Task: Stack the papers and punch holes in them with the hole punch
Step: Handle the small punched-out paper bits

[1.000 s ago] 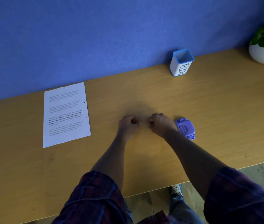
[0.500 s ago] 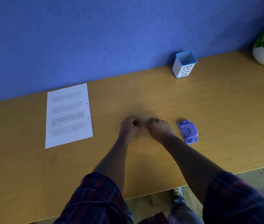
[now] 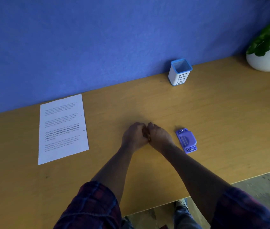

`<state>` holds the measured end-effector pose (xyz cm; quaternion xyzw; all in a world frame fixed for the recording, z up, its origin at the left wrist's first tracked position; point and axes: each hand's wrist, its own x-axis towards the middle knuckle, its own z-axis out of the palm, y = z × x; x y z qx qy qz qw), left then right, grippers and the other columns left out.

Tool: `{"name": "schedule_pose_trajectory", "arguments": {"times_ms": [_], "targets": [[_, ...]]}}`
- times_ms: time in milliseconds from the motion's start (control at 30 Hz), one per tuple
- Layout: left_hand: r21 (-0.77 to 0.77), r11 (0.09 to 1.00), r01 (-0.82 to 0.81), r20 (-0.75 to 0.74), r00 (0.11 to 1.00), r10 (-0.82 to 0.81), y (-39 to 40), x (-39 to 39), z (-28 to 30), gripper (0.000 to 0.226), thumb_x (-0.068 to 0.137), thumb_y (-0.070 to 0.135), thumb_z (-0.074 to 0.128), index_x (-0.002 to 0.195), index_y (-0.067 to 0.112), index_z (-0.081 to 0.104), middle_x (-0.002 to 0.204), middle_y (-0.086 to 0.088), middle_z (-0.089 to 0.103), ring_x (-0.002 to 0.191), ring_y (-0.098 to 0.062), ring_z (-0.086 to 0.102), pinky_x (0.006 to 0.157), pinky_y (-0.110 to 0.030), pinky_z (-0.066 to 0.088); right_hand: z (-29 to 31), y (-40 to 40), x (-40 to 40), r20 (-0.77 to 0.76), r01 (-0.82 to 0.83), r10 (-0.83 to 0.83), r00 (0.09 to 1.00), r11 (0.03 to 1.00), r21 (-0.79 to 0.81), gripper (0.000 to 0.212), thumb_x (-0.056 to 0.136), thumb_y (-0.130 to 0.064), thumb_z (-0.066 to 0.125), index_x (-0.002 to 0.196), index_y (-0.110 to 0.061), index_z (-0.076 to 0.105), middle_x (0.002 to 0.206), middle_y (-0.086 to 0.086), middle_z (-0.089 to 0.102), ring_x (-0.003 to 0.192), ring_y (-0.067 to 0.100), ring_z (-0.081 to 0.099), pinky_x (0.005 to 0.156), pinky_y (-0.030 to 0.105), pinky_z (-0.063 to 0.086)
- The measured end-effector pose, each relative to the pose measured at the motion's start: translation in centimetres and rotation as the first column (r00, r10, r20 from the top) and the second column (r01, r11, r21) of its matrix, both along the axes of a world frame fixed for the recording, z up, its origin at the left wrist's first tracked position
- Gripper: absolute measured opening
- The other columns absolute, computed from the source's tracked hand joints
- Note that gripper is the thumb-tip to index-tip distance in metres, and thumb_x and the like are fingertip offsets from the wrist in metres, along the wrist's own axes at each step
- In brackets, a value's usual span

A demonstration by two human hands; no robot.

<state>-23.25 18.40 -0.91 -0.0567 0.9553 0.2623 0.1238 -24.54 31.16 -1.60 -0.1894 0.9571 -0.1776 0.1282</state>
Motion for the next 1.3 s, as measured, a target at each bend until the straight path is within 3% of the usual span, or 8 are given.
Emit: {"name": "schedule_pose_trajectory", "arguments": {"times_ms": [133, 200, 300, 400, 600, 767, 1200, 1300], "targets": [[0.038, 0.999, 0.037, -0.091, 0.995, -0.034, 1.6, -2.9, 1.5, 0.016, 0.086, 0.026, 0.062, 0.098, 0.017, 0.068, 0.102, -0.003, 0.066, 0.092, -0.027, 0.066, 0.069, -0.039, 0.056, 1.0, 1.5, -2.5, -0.027, 0.174, -0.181, 0.983, 0.972, -0.157, 0.013, 0.091, -0.009, 0.052, 0.103, -0.003, 0.055, 0.099, 0.022, 0.067, 0.088, 0.043, 0.065, 0.067, 0.038, 0.044], [0.032, 0.997, 0.064, -0.133, 0.989, -0.059, 2.4, -4.7, 2.3, 0.031, 0.088, 0.023, 0.061, 0.117, 0.015, 0.066, 0.118, -0.006, 0.066, 0.108, -0.029, 0.064, 0.08, -0.041, 0.057, 1.8, 2.5, -4.4, -0.052, 0.231, -0.254, 0.966, 0.934, -0.273, 0.01, 0.086, -0.004, 0.055, 0.095, -0.001, 0.058, 0.091, 0.023, 0.068, 0.083, 0.043, 0.064, 0.067, 0.04, 0.046], [-0.022, 0.989, 0.15, -0.152, 0.977, -0.151, 3.8, -7.6, 3.5, 0.057, 0.093, 0.023, 0.061, 0.147, 0.014, 0.047, 0.149, -0.006, 0.053, 0.134, -0.027, 0.052, 0.103, -0.042, 0.049, 3.0, 4.3, -7.6, -0.07, 0.277, -0.326, 0.943, 0.883, -0.379, 0.008, 0.079, 0.0, 0.059, 0.085, -0.002, 0.064, 0.082, 0.017, 0.072, 0.076, 0.038, 0.067, 0.068, 0.04, 0.053], [-0.091, 0.974, 0.209, -0.167, 0.961, -0.222, 5.0, -10.5, 4.4, 0.066, 0.095, 0.024, 0.06, 0.156, 0.015, 0.035, 0.16, -0.003, 0.041, 0.143, -0.024, 0.042, 0.112, -0.042, 0.042, 4.3, 6.5, -11.2, -0.068, 0.323, -0.388, 0.919, 0.842, -0.433, 0.011, 0.077, -0.001, 0.061, 0.081, -0.007, 0.07, 0.077, 0.009, 0.075, 0.074, 0.03, 0.071, 0.071, 0.037, 0.058], [-0.226, 0.936, 0.269, -0.157, 0.939, -0.307, 7.1, -15.3, 5.2, 0.08, 0.093, 0.031, 0.061, 0.16, 0.014, 0.021, 0.168, 0.001, 0.023, 0.148, -0.025, 0.033, 0.111, -0.047, 0.038, 7.4, 9.6, -17.7, -0.145, 0.375, -0.484, 0.863, 0.807, -0.456, 0.008, 0.079, -0.006, 0.067, 0.081, -0.007, 0.074, 0.079, 0.007, 0.077, 0.072, 0.021, 0.069, 0.063, 0.02, 0.042], [-0.266, 0.927, 0.263, -0.169, 0.934, -0.313, 8.5, -17.8, 4.9, 0.093, 0.092, 0.034, 0.063, 0.163, 0.015, 0.007, 0.172, 0.001, 0.01, 0.155, -0.02, 0.02, 0.114, -0.046, 0.035, 8.6, 11.2, -21.3, -0.25, 0.319, -0.475, 0.844, 0.817, -0.48, 0.009, 0.077, -0.007, 0.067, 0.083, -0.009, 0.073, 0.081, 0.005, 0.077, 0.075, 0.021, 0.071, 0.07, 0.029, 0.056], [-0.32, 0.904, 0.282, -0.181, 0.919, -0.351, 10.3, -21.0, 3.1, 0.087, 0.098, 0.048, 0.056, 0.163, 0.015, 0.008, 0.173, -0.001, 0.005, 0.159, -0.022, 0.01, 0.118, -0.048, 0.029, 7.3, 11.9, -26.2, -0.307, 0.316, -0.435, 0.847, 0.875, -0.366, 0.021, 0.087, -0.005, 0.057, 0.097, -0.008, 0.076, 0.095, 0.011, 0.076, 0.085, 0.028, 0.07, 0.073, 0.03, 0.055], [-0.313, 0.911, 0.268, -0.204, 0.918, -0.34, 10.5, -21.1, 2.8, 0.087, 0.097, 0.05, 0.055, 0.163, 0.015, 0.01, 0.173, -0.002, 0.007, 0.159, -0.022, 0.01, 0.119, -0.048, 0.028, 7.2, 11.9, -26.6, -0.313, 0.309, -0.395, 0.864, 0.906, -0.29, 0.026, 0.087, -0.002, 0.051, 0.096, -0.009, 0.074, 0.093, 0.013, 0.074, 0.081, 0.031, 0.068, 0.065, 0.029, 0.051]]}}
